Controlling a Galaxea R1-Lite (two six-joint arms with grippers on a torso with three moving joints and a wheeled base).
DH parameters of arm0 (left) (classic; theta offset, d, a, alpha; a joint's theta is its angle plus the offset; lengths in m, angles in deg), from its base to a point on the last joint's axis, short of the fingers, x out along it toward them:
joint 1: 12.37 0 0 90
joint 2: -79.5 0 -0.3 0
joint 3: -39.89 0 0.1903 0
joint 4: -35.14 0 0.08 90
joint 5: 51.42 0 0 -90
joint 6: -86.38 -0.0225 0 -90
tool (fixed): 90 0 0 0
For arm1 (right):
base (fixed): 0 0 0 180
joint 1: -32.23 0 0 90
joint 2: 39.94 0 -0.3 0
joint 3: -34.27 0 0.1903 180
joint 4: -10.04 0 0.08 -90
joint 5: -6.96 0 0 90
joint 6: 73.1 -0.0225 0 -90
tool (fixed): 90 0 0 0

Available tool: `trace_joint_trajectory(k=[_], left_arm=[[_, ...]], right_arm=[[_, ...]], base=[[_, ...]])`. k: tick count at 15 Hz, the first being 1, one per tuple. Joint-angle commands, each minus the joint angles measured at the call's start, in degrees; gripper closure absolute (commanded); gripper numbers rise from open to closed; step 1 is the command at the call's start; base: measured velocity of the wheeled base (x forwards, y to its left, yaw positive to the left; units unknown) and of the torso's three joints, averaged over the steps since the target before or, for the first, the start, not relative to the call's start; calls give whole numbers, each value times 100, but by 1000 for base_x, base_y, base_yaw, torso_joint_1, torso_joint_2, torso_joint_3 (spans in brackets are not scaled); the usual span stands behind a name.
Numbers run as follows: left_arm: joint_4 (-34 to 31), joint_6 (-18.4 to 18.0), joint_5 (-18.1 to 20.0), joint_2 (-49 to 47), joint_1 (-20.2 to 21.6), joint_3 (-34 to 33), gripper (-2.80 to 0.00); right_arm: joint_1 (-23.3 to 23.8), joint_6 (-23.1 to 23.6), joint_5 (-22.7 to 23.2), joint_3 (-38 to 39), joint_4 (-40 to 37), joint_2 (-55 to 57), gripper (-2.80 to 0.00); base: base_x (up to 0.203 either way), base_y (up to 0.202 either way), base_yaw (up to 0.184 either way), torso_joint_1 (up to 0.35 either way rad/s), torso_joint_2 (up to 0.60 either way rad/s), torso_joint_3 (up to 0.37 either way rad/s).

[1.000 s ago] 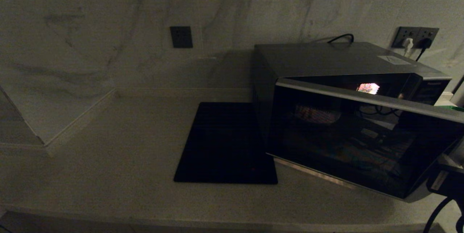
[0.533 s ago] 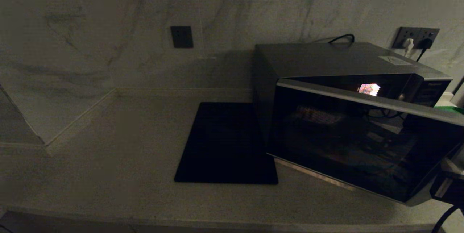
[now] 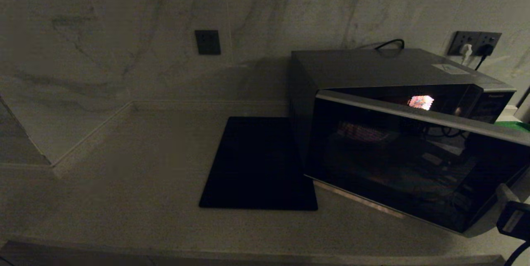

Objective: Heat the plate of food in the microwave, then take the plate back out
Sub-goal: Open the microwave oven

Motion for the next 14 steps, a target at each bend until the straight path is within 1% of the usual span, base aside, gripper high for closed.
trace_joint_trajectory(k=[1,6,13,14], left_arm=[[5,5,-3,9,0,1,0],[5,5,-3,9,0,2,0],[5,5,-3,9,0,0,0],[5,5,-3,9,0,0,0]], right_arm=[[-3,1,-20,62,32,-139,-280],[-3,150,-25,105,24,-674,-280],[-3,575,-37,6,49,-1495,-280],[-3,758,-42,-122,207,-1590,-280]], base=[[0,0,0,0,0,0],[0,0,0,0,0,0],[0,0,0,0,0,0],[0,0,0,0,0,0]])
